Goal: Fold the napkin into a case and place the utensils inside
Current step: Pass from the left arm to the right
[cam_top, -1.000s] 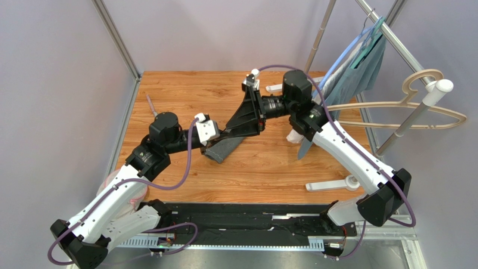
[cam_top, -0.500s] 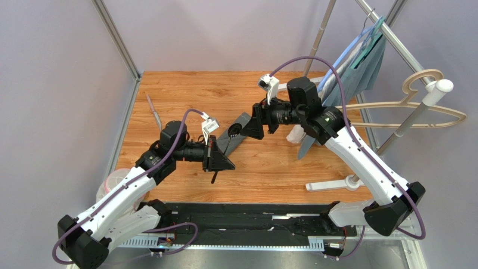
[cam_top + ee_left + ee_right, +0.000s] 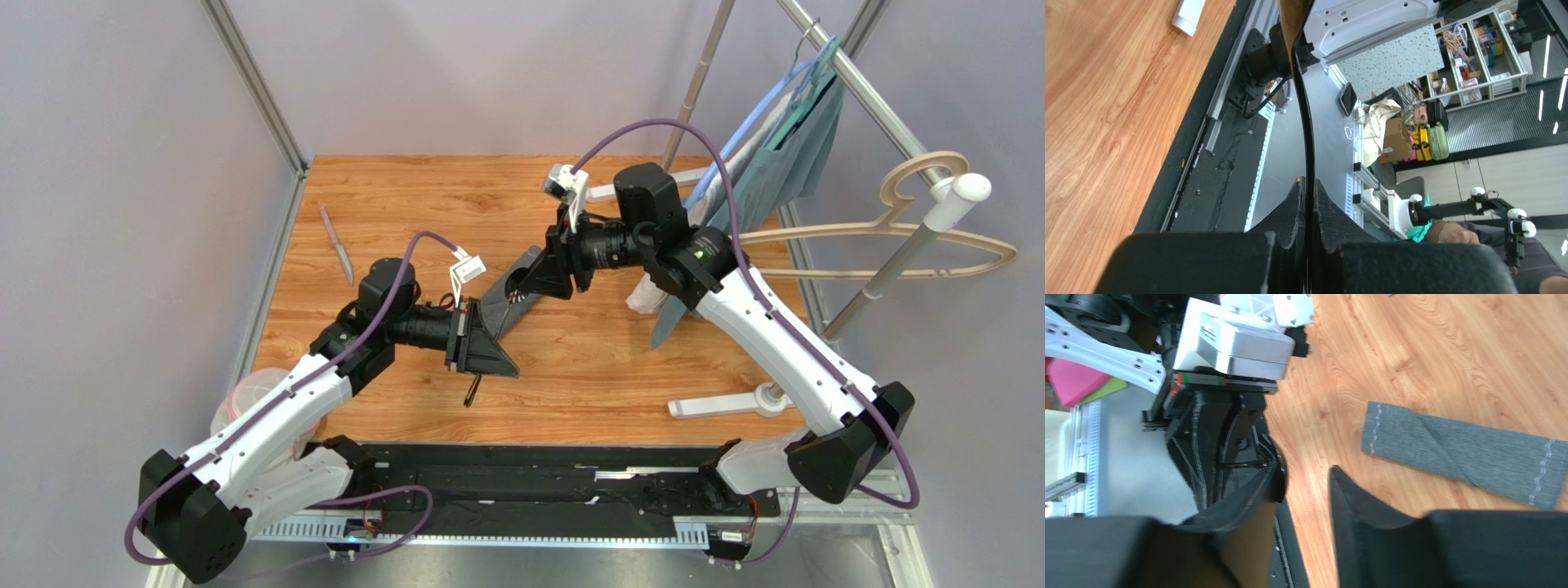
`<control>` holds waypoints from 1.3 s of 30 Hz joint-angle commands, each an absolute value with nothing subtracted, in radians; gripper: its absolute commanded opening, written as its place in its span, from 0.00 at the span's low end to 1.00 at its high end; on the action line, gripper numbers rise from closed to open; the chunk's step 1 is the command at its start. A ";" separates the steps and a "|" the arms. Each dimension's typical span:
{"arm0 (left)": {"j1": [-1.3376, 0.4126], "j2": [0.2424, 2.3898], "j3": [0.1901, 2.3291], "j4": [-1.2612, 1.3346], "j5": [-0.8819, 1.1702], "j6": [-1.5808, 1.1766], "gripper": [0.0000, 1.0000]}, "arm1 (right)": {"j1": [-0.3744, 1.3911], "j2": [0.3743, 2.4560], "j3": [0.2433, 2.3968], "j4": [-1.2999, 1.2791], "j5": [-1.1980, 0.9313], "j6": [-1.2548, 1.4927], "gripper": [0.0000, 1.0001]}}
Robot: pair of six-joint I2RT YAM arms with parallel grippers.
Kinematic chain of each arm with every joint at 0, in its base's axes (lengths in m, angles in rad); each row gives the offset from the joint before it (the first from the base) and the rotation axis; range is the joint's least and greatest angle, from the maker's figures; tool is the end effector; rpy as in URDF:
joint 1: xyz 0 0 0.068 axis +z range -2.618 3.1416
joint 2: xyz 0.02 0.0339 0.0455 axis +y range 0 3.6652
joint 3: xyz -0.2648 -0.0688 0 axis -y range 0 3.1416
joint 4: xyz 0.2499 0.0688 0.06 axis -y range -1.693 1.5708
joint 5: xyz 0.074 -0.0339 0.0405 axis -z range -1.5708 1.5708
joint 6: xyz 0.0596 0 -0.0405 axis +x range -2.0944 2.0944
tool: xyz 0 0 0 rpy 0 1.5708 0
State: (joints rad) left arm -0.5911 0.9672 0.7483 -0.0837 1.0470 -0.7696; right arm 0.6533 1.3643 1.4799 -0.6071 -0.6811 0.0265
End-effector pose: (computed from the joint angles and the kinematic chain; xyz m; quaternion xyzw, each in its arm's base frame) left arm 0.1587 -0.1687 0.3049 0.2328 0.7213 -0.6358 0.1455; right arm 0.2258 0.2201 0.4043 -0.4126 0.7163 0.4316 0.3611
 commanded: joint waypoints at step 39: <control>-0.336 1.479 0.736 -0.032 0.299 -0.703 0.00 | 0.316 2.103 1.852 -0.472 -0.457 0.107 0.00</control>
